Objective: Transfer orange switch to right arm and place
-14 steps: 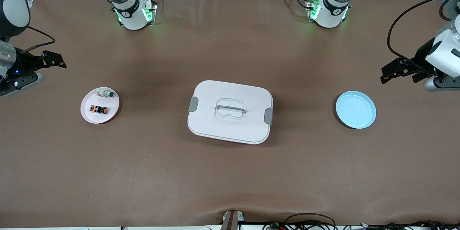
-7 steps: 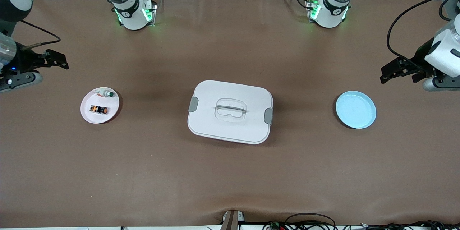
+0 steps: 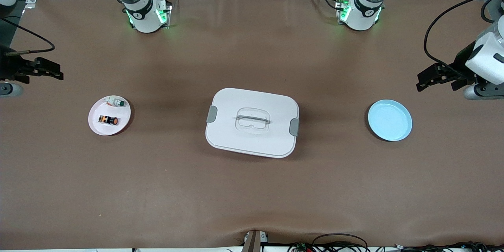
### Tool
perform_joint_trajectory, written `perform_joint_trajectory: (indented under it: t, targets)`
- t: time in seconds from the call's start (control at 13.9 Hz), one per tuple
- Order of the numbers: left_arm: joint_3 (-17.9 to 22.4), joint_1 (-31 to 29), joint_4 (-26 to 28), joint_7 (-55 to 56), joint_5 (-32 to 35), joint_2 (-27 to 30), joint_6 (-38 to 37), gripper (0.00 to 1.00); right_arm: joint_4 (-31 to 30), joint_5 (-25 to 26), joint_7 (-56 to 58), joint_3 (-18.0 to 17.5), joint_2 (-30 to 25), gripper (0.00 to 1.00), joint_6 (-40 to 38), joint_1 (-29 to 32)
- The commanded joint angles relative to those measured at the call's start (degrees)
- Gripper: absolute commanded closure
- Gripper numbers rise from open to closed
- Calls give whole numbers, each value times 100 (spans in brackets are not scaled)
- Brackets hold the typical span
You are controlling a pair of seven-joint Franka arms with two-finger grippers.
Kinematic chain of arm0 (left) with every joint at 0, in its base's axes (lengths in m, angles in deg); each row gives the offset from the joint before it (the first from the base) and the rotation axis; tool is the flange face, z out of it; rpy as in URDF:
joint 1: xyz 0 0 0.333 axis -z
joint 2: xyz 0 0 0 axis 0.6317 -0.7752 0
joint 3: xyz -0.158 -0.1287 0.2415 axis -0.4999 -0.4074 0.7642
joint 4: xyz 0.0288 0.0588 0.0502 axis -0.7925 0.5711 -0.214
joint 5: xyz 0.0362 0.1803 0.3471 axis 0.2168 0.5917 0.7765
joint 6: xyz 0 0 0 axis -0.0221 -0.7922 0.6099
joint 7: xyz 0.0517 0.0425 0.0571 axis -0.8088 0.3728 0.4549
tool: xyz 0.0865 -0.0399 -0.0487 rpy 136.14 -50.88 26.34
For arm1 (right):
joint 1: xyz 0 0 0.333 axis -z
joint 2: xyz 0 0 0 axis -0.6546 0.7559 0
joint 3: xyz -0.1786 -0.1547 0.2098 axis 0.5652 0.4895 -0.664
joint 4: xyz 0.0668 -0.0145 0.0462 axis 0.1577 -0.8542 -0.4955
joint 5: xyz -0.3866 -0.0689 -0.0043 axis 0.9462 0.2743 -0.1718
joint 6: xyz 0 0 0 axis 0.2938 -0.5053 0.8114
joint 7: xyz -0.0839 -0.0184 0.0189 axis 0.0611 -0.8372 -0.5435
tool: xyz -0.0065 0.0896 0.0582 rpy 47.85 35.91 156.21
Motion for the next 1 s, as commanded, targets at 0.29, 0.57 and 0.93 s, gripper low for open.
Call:
perform_joint_trajectory:
  t: [0.29,0.57,0.93]
  targets:
    - [4,-6,-136,-55,18,-50,-117,0,913,-45,-185,0,84,0,-405,172]
    - [4,-15,-128,-55,18,-50,-117,0,878,-124,-229,-8,58,0,-510,285]
    - [4,-24,-128,-55,18,-50,-117,0,712,-704,-607,-17,5,0,-327,532]
